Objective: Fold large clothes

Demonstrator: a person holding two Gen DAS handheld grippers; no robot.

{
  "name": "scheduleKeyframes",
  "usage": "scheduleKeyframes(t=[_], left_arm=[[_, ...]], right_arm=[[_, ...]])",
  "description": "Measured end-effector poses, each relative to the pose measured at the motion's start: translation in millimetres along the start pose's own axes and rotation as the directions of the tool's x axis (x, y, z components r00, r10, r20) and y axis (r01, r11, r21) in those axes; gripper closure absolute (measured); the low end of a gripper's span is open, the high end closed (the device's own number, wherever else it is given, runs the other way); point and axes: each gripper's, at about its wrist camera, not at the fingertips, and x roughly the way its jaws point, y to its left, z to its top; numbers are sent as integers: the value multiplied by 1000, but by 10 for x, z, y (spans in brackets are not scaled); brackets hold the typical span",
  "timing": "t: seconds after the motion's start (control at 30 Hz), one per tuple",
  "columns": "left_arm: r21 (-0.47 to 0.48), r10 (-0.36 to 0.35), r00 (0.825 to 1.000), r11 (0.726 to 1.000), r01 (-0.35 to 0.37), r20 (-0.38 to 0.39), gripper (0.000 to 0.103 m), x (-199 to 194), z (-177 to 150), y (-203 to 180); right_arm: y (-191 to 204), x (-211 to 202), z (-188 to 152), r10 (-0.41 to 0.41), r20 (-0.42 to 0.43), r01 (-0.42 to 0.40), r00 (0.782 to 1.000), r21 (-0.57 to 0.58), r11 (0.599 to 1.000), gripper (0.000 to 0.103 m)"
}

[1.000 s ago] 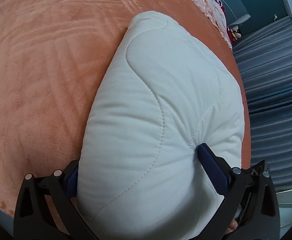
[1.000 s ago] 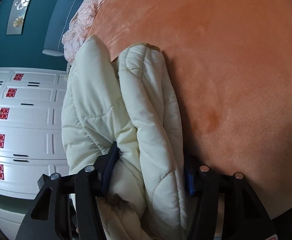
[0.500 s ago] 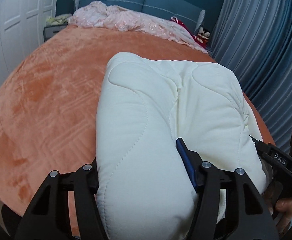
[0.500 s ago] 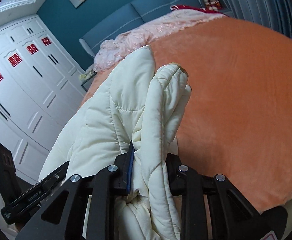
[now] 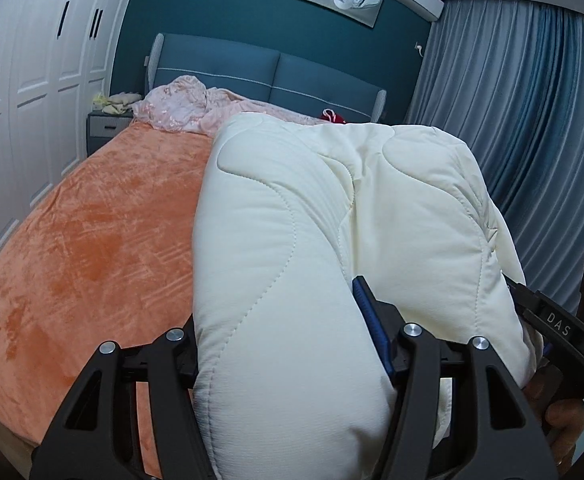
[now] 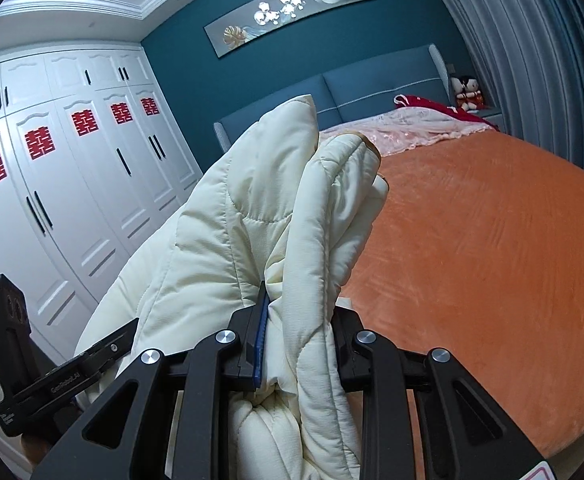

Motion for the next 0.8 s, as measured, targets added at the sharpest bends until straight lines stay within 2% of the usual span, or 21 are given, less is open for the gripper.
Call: scheduleKeyframes(t=[0.4,0.67,0.8], left_arm=[[41,35,993,998,-40,111,46,-73,368,266],[48,22,987,998,-30,157,46,295,470,778],[36,30,991,999,-35,130,46,656,439,1092]], right_arm=[[344,139,258,37,51,-33,998,-66,997,80],[467,718,240,71,36,-68,997,-88,994,80],[461,1182,149,69,0,-69,998,-75,995,80]])
